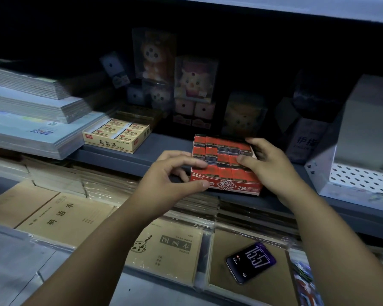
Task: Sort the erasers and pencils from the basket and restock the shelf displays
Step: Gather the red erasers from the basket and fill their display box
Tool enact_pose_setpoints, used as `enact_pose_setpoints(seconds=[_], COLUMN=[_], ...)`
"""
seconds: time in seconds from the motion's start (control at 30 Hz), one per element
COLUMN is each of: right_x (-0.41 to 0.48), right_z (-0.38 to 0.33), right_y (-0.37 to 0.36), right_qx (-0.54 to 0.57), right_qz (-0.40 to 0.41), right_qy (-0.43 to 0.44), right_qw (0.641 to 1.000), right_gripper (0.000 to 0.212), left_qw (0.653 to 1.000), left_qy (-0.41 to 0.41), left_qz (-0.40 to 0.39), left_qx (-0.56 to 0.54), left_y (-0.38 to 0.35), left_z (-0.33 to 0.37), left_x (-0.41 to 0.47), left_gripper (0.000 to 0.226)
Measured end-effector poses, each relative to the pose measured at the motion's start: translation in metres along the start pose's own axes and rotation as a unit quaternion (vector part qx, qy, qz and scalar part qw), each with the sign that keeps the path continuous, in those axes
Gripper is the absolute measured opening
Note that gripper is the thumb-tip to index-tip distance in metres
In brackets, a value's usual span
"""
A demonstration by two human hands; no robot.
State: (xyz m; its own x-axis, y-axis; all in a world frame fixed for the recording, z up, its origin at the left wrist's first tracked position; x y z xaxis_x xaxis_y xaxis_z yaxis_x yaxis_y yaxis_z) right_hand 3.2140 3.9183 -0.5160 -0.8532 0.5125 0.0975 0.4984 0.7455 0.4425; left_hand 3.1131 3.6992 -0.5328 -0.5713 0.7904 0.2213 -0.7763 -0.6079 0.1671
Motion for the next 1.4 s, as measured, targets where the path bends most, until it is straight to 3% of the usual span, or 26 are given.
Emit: enact_pose_setpoints(seconds=[0.13, 0.5, 0.7, 0.93, 1.4], right_x=[-0.001, -0.004, 0.010, 0.020, 0.022], right_z=[-0.002, -0.005, -0.007, -0.006, -0.009], right_y=[-0.003, 0.004, 0.000, -0.004, -0.010], right_qx=[-0.008, 0.013, 0.058, 0.087, 0.118], right_qz=[-0.042, -0.073, -0.136, -0.174, -0.184], right_qy=[-0.009, 0.006, 0.004, 0.005, 0.008], right_qw=[0.999, 0.997, 0.989, 0.981, 0.976], right_gripper=[0.065, 0.054, 0.066, 0.073, 0.058], left_qw=[1.000, 1.000, 0.997, 0.995, 0.997], left_qy=[-0.001, 0.020, 0.039, 0.028, 0.019], left_qz=[-0.002, -0.011, -0.053, -0.064, -0.057], left_qx=[0.008, -0.012, 0.048, 0.064, 0.058], left_y=[-0.002, 0.017, 0.021, 0.026, 0.024], left_z=[-0.002, -0.004, -0.003, -0.004, -0.006], left_x=[-0.003, -0.023, -0.015, -0.007, -0.007], left_gripper=[0.040, 0.029, 0.042, 0.041, 0.043])
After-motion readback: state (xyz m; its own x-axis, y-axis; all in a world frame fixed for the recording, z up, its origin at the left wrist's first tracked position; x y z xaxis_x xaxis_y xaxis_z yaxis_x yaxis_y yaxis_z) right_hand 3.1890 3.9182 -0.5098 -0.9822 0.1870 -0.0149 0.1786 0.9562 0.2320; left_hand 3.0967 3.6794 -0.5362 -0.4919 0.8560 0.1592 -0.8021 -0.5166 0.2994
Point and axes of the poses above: each hand's wrist, its own x-axis towards the middle knuckle, its own y-axis out of the back of the hand, z = x × y, the point moved 5 cm from there along x, towards the middle knuckle, and after that the axes turned 8 degrees about -z, right-handed, at the moved point
